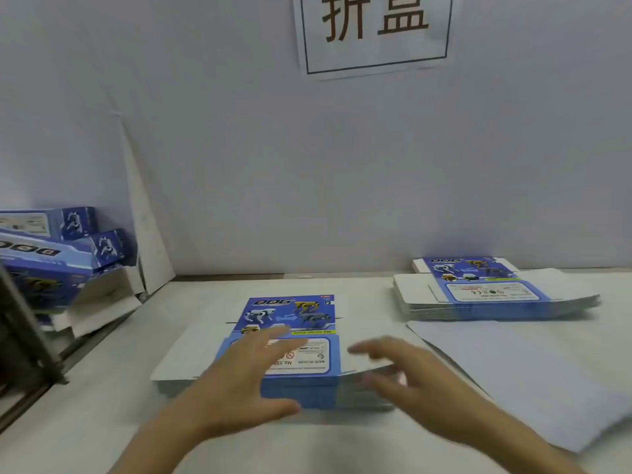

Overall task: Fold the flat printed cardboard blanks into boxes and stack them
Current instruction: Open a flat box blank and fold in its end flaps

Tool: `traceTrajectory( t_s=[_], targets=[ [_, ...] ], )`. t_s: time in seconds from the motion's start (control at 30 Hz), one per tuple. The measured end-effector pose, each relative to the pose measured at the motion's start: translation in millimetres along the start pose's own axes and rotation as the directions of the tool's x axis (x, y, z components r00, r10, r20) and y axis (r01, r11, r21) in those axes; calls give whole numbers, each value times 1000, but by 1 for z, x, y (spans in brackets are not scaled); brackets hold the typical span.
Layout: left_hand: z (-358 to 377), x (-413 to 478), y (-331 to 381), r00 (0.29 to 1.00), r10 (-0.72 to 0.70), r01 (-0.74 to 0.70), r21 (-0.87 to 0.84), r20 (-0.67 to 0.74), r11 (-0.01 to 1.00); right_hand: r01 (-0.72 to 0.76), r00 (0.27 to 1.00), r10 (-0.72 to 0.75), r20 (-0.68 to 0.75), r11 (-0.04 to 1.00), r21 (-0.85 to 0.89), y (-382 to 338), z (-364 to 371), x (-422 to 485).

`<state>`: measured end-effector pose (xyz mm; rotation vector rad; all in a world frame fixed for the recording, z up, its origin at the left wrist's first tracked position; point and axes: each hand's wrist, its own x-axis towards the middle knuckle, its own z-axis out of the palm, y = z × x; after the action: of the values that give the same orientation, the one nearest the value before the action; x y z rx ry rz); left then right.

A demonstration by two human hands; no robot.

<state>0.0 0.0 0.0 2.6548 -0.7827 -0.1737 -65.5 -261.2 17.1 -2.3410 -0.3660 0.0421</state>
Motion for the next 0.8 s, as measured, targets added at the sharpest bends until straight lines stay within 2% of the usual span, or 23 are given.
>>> traceTrajectory(
  t_s=[0.1,0.17,0.23,0.33,0.43,0.5,0.63,0.8],
  targets=[
    [12,31,-10,984,-157,141,161,85,977,-78,992,47,-121,963,-259,11,11,49],
    [20,44,-15,984,-170,158,201,46,967,-167,985,131,-112,886,-431,16,19,76],
    [29,50,-25,988,-154,145,223,20,964,-255,967,231,-110,829,-499,27,25,95],
    [31,52,-33,990,-137,127,209,33,970,-373,926,350,-140,790,-486,40,29,117],
    [32,49,-36,996,-79,68,244,35,967,-428,904,392,-171,822,-377,54,33,126],
    [35,48,-40,1000,-20,23,307,-12,951,-426,904,388,-180,848,-316,60,32,130],
    [38,61,-38,997,10,17,362,-74,932,-400,916,355,-187,841,-364,64,21,143],
    [36,69,-34,999,36,-44,364,30,930,-377,926,345,-152,833,-404,75,19,148]
  ],
)
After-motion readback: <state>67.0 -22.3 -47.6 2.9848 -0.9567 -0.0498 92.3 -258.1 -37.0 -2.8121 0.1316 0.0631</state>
